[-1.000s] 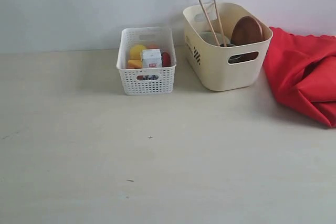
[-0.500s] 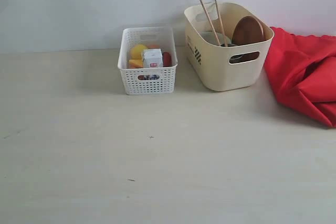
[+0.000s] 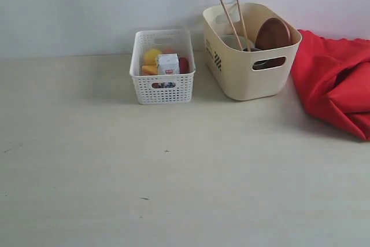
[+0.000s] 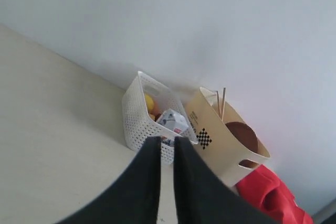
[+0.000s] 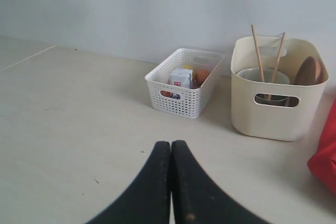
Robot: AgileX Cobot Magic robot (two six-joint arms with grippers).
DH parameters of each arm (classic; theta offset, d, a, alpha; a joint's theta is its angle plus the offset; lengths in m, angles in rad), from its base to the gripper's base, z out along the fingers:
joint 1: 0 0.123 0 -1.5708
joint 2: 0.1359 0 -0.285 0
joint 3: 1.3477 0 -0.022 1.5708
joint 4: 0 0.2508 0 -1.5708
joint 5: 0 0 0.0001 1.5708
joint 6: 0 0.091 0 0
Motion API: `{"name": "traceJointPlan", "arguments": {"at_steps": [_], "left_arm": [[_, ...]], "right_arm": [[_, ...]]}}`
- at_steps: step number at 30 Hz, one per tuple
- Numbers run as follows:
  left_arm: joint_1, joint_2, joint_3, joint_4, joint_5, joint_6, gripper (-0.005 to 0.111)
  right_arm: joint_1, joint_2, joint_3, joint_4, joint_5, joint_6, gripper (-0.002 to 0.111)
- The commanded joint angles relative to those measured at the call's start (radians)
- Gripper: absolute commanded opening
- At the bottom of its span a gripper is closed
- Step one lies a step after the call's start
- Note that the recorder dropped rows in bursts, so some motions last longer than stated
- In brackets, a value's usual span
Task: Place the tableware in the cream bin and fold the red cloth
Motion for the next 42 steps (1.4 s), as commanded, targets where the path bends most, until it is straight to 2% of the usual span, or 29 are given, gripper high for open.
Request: {"name": "traceJointPlan", "arguments": {"at_steps": [1, 17, 21, 23, 27, 30, 42], "left_arm": [[0.049, -0.006, 0.007, -0.009, -0.010, 0.001, 0.012], [0.061, -0.006, 0.112, -0.026, -0.025, 0.001, 0.012], [0.101, -0.006, 0.136, -0.083, -0.028, 0.001, 0.012], [0.126, -0.006, 0.136, -0.083, 0.036, 0.001, 0.012], [0.156, -0.006, 0.136, -0.048, 0.039, 0.001, 0.012], [0.163, -0.006, 0.136, 0.060, 0.039, 0.001, 0.012], [0.163, -0.006, 0.136, 0.062, 0.050, 0.007, 0.012]], "right_arm": [[0.004, 0.005, 0.005, -0.005, 0.003, 0.005, 0.000], [0.004, 0.005, 0.005, -0.005, -0.016, 0.016, 0.000], [0.004, 0.005, 0.032, -0.005, -0.099, 0.016, 0.000], [0.004, 0.005, 0.045, -0.013, -0.154, 0.016, 0.000], [0.004, 0.024, 0.071, -0.040, -0.258, -0.057, 0.000], [0.004, 0.062, 0.095, -0.011, -0.311, -0.031, 0.000], [0.004, 0.060, 0.095, 0.025, -0.311, 0.030, 0.000]]}}
